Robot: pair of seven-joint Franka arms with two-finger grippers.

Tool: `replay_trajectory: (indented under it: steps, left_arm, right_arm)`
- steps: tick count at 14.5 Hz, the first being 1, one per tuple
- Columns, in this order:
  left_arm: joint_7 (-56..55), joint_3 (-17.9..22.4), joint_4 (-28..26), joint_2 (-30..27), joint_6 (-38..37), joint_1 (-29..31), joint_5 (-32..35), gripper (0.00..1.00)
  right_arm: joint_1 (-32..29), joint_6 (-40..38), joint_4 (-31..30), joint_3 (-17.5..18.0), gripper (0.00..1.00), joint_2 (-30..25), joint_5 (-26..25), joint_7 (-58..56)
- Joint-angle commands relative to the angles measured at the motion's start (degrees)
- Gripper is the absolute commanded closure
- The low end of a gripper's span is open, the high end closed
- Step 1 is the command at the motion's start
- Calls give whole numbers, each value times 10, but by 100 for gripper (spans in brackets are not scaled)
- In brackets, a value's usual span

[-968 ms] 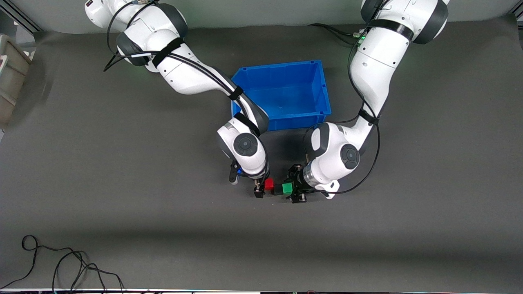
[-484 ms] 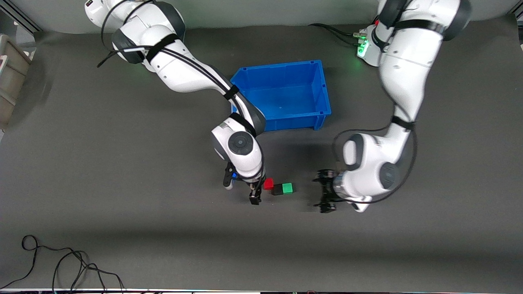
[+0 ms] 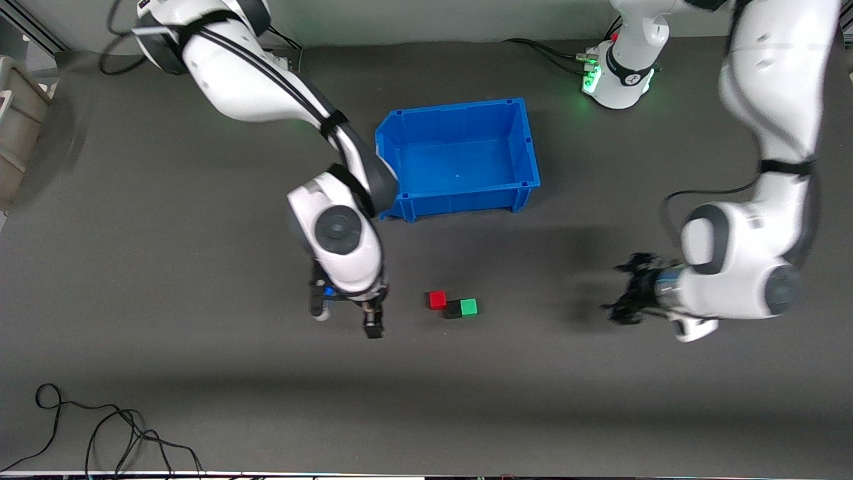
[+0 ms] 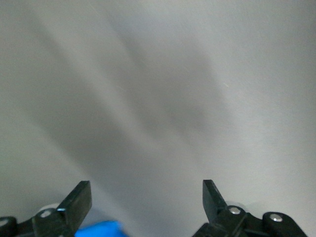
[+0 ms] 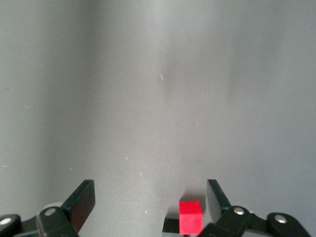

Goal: Attach green and red cubes to black cube

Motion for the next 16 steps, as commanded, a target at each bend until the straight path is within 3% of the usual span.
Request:
replay_trajectory:
  steps: [1, 2, 6, 12, 14, 16]
  left_arm:
    - [121, -5, -35, -84, -63, 37, 33, 0]
    - [167, -5, -35, -101, -82, 52, 45, 0]
    - [321, -5, -31, -164, -146, 77, 72, 0]
    - [506, -13, -27, -227, -130, 34, 152, 0]
    - [512, -15, -28, -244, -124, 16, 164, 0]
    - [562, -15, -28, -258, -117, 13, 165, 0]
  right_arm:
    - [-40, -1, -104, 4, 0, -105, 57, -123]
    - [-51, -6, -130, 1, 0, -136, 88, -177]
    - [-101, -103, -169, 1, 0, -205, 99, -358]
    - [-131, -145, -199, -20, 0, -278, 92, -595]
    - [-166, -153, -200, -11, 0, -298, 91, -615]
    - [-207, -161, -224, 19, 0, -332, 90, -690]
